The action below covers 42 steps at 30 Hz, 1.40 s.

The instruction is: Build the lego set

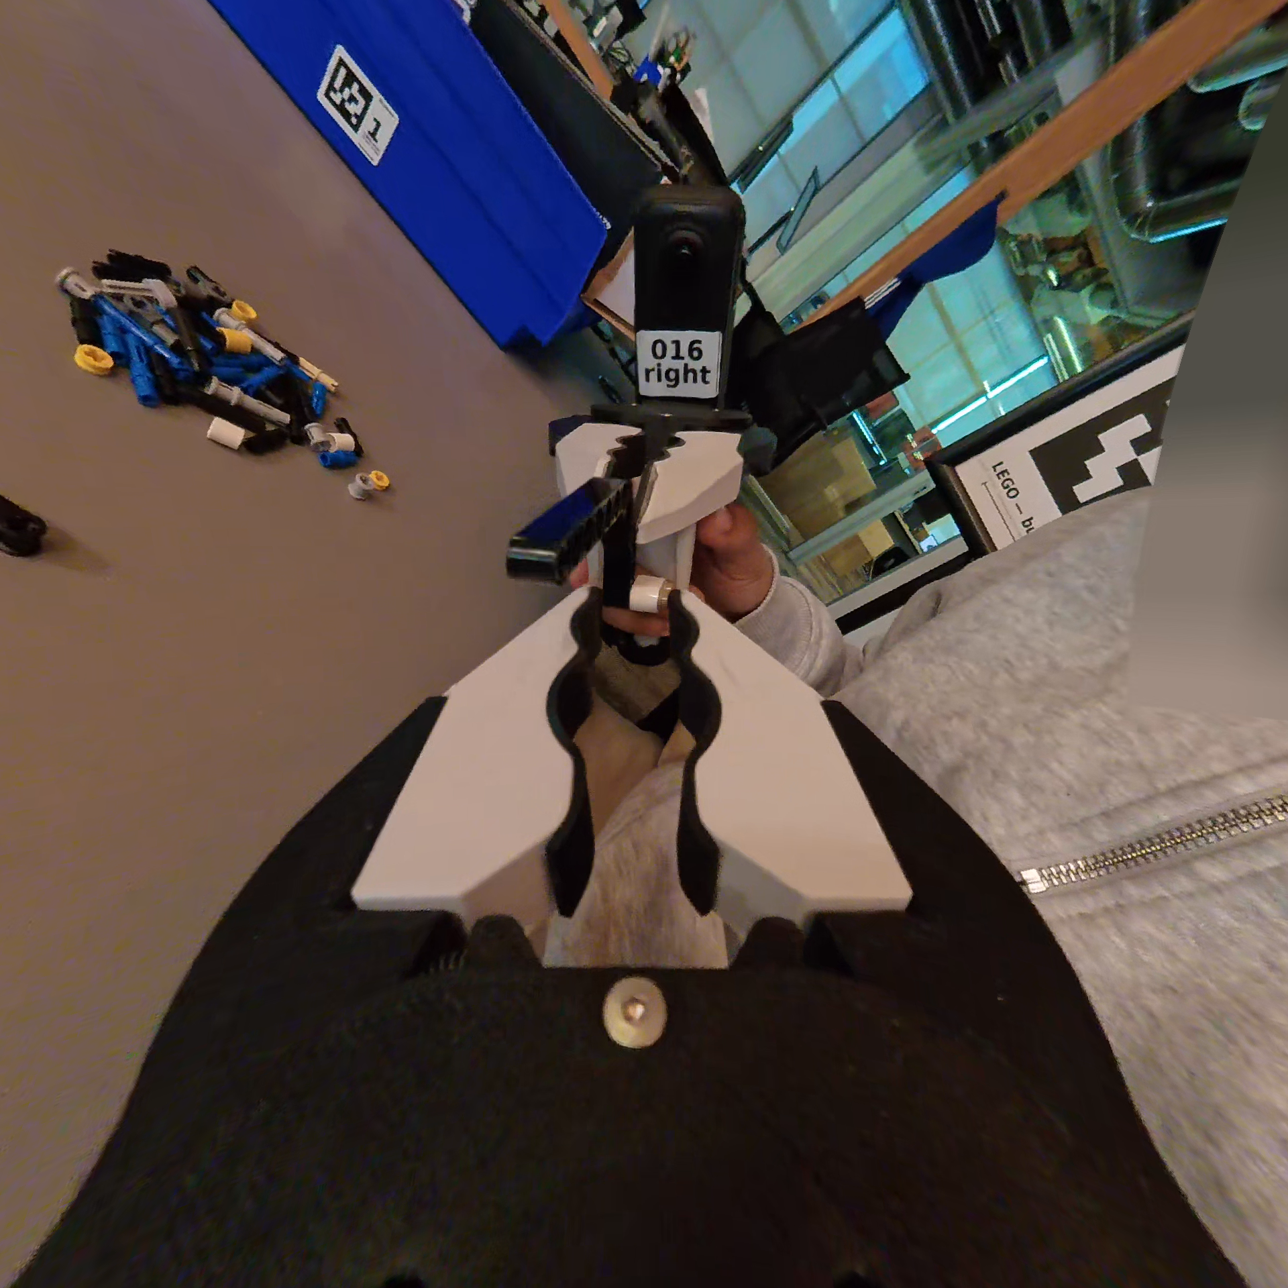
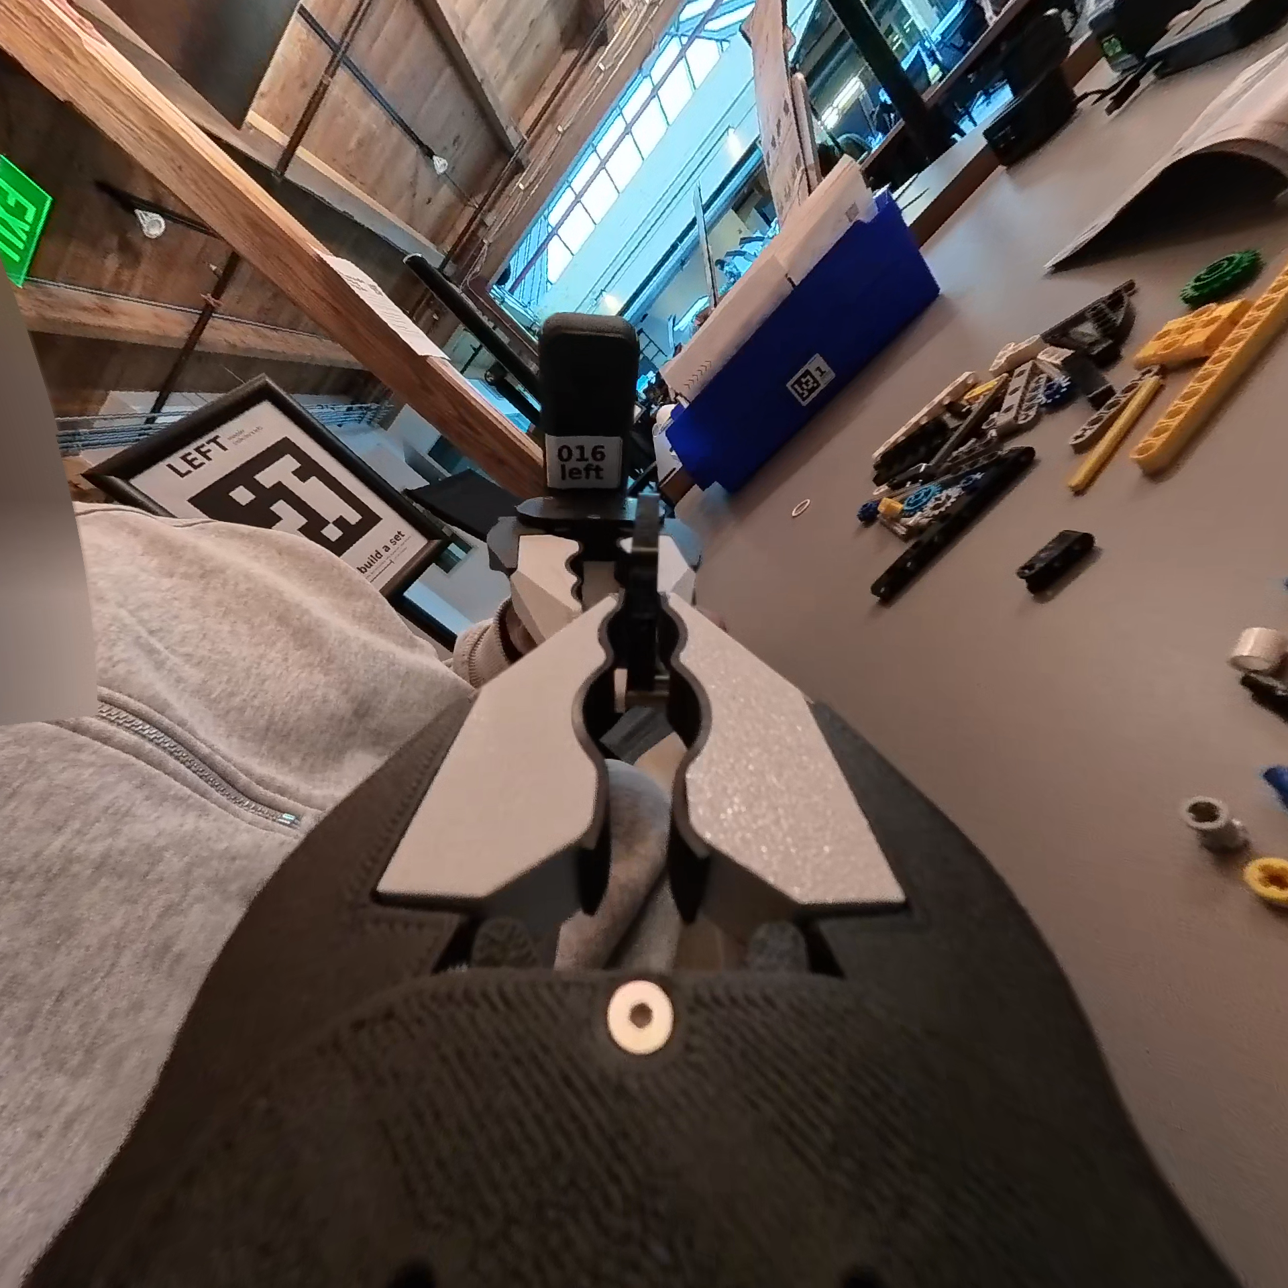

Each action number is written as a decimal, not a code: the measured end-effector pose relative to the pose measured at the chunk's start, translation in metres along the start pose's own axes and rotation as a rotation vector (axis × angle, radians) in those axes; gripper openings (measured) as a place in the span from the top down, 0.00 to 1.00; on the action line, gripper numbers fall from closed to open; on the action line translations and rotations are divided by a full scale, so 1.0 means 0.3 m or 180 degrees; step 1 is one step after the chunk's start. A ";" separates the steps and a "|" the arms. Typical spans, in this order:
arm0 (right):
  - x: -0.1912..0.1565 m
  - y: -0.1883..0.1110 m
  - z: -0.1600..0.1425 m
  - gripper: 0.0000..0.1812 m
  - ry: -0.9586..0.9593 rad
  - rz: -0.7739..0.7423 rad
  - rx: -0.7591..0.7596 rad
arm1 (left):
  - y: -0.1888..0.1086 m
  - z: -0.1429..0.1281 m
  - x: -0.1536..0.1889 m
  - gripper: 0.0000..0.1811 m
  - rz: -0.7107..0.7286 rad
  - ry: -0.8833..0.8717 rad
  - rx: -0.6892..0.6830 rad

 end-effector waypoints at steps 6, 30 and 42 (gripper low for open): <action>-0.014 0.003 0.004 0.97 -0.0015 0.0083 0.0037 | 0.002 0.002 0.011 0.91 -0.0071 0.0137 0.0058; -0.297 0.000 0.018 0.97 -0.2512 0.0479 0.0370 | -0.015 0.006 0.211 0.86 -0.0560 0.1949 0.0472; -0.261 0.007 0.013 0.97 -0.2026 0.0639 0.0253 | -0.022 0.002 0.197 0.87 -0.0505 0.1975 0.0469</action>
Point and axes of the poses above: each gripper's, where its closed fingertips meet, y out along the fingers, z out of its top, x = y × z across the jaws, the point moved 2 cm from there along -y, back along the fingers, and after that the axes turned 1 degree about -y, right-handed, at the moved point
